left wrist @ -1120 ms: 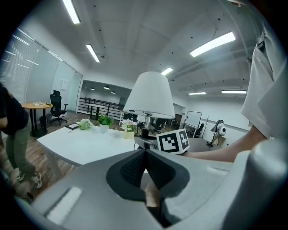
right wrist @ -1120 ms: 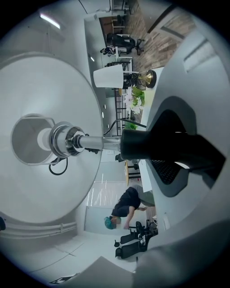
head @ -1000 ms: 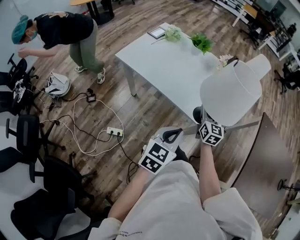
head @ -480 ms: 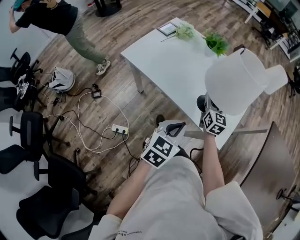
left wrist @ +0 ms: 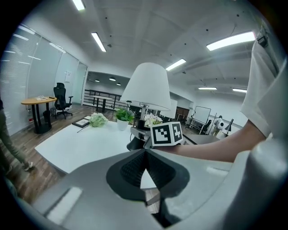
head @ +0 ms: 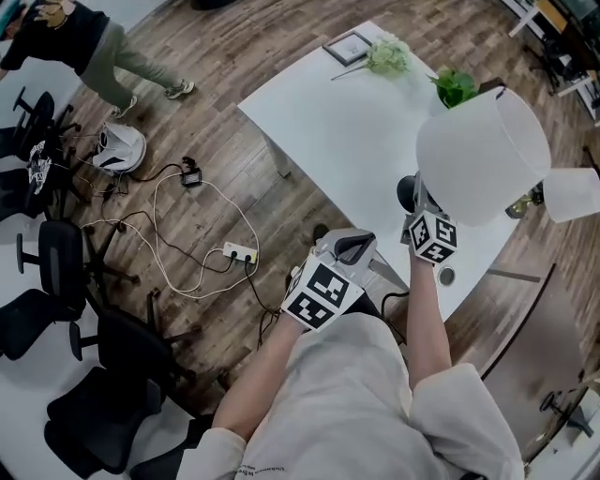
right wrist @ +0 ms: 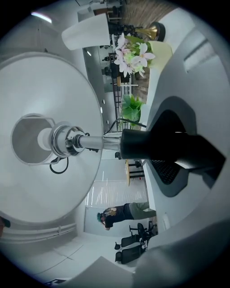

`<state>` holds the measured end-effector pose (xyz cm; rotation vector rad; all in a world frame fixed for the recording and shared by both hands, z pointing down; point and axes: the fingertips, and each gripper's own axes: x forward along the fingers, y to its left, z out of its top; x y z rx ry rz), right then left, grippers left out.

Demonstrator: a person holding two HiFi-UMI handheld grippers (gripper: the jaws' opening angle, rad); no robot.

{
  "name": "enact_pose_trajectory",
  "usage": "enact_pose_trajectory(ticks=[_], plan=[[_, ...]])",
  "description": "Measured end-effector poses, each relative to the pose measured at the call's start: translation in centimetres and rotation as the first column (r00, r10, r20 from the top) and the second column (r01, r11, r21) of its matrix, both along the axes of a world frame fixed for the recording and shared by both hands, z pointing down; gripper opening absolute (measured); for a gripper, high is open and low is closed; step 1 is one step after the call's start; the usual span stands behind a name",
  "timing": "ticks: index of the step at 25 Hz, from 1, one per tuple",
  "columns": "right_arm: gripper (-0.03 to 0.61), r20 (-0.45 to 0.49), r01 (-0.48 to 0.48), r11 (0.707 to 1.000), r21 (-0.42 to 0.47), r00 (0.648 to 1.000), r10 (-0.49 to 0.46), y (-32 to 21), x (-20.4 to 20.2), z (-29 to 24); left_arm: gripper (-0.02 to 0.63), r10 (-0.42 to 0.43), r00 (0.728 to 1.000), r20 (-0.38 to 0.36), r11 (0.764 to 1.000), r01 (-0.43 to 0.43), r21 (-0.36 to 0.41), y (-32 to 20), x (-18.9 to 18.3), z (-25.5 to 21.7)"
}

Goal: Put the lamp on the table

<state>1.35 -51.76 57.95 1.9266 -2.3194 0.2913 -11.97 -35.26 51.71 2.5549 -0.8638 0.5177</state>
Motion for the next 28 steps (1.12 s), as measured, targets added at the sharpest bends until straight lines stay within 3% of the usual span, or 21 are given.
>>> enact_pose_trajectory(ticks=[10, 28], plan=[[0.166, -0.012, 0.01, 1.0, -0.017, 1.0, -0.011, -4.4, -0.4, 2.7, 0.0, -0.016, 1.0, -0.008, 0.999, 0.016, -0.04, -4.1, 0.7, 2.1], [0.163, -0.043, 0.006, 1.0, -0.018, 0.999, -0.007, -3.9, -0.3, 6.6, 0.0, -0.007, 1.0, -0.01, 0.996, 0.006, -0.09, -3.8, 2.3, 4.8]])
